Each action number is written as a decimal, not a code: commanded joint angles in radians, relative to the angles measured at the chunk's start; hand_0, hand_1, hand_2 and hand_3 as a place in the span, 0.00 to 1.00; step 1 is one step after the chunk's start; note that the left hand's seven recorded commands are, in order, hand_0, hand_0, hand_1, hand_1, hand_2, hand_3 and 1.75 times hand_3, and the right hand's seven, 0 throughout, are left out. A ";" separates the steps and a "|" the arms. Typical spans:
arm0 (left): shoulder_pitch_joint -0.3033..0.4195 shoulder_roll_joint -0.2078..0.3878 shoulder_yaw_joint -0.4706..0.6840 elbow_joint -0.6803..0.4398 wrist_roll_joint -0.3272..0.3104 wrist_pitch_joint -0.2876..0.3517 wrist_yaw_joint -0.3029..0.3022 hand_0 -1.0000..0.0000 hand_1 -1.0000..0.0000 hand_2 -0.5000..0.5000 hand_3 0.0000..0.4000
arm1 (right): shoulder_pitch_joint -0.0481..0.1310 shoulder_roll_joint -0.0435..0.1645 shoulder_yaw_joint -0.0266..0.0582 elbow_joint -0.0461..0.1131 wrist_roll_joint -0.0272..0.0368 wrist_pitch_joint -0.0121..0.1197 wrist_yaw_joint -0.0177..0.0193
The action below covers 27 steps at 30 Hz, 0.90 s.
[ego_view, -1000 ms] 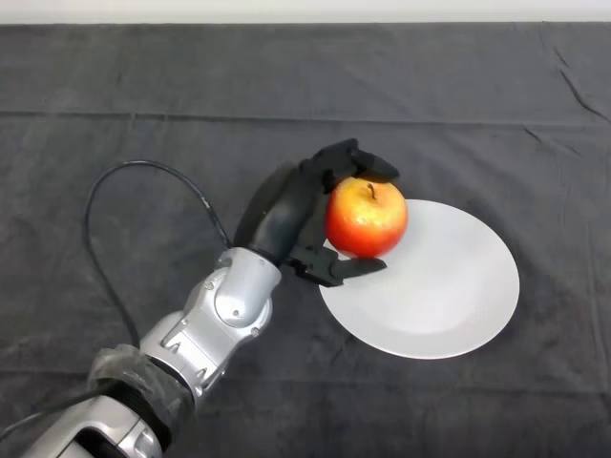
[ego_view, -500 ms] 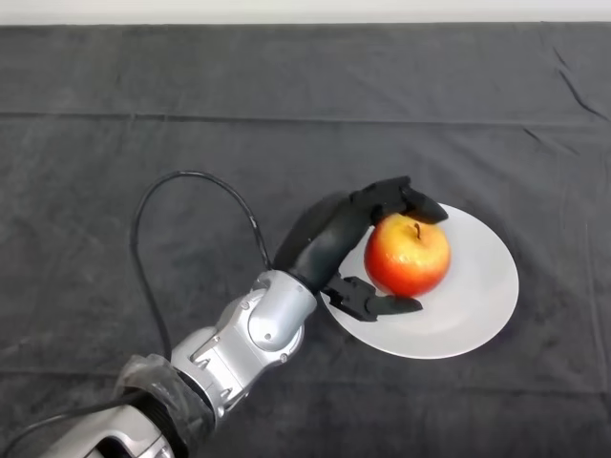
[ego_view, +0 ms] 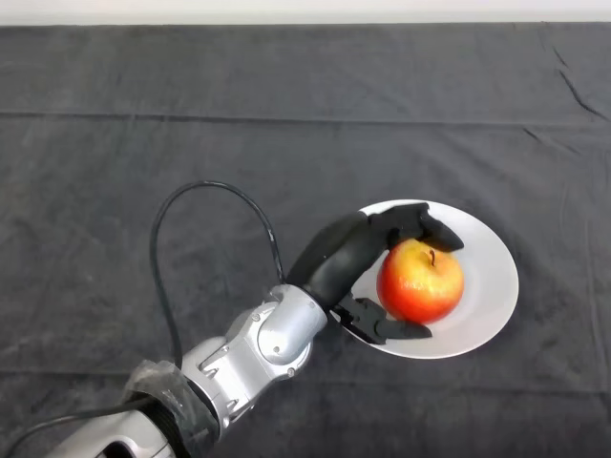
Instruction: Move the apple to the plate
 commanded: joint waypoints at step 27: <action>-0.016 0.230 0.236 -0.161 -0.102 0.023 -0.114 1.00 1.00 0.50 0.00 | 0.010 -0.025 -0.0050 -0.010 0.0101 -0.005 0.0060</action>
